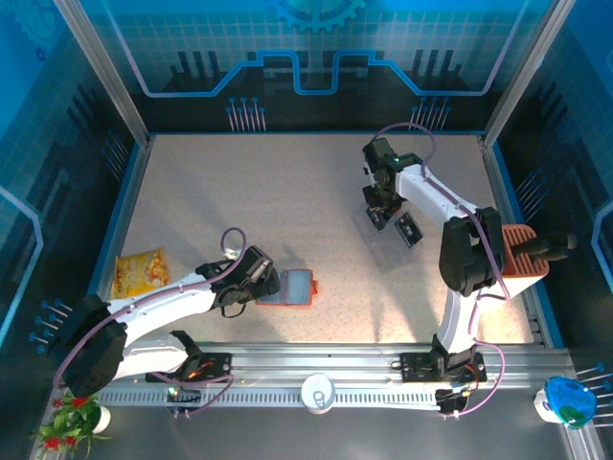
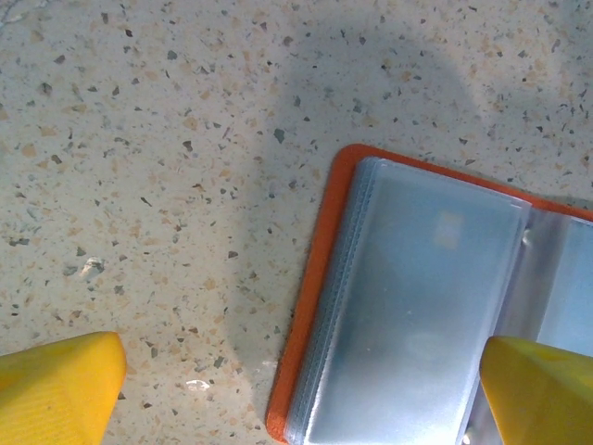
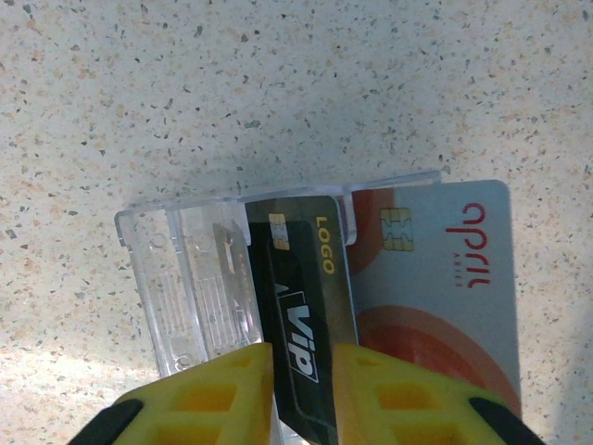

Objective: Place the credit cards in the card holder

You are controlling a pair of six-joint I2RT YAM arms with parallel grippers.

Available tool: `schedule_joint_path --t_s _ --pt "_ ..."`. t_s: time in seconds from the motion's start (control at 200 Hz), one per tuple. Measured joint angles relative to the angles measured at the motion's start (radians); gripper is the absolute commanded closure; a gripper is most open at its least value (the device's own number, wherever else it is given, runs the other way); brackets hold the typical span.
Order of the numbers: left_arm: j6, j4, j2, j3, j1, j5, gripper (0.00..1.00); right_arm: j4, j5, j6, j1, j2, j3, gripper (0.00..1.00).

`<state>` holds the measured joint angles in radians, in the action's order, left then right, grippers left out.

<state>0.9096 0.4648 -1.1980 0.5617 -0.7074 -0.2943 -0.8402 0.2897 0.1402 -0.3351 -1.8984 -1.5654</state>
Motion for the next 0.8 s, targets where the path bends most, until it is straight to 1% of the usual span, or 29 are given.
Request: schedule_joint_path --t_s 0.05,0.12,0.395,0.795 --pt "0.000 0.000 0.000 0.002 0.000 0.000 0.01 0.002 -0.008 0.000 0.002 0.000 0.000 0.82" --pt "0.000 0.000 -0.001 0.007 0.000 0.001 0.01 0.003 -0.018 -0.003 0.005 0.000 0.001 0.82" --pt "0.000 0.000 -0.005 0.014 0.000 0.003 0.01 0.018 -0.047 -0.003 0.006 0.000 0.027 0.77" --pt "0.000 0.000 -0.013 0.020 0.000 0.003 0.01 0.042 -0.046 -0.003 0.007 0.000 0.057 0.77"
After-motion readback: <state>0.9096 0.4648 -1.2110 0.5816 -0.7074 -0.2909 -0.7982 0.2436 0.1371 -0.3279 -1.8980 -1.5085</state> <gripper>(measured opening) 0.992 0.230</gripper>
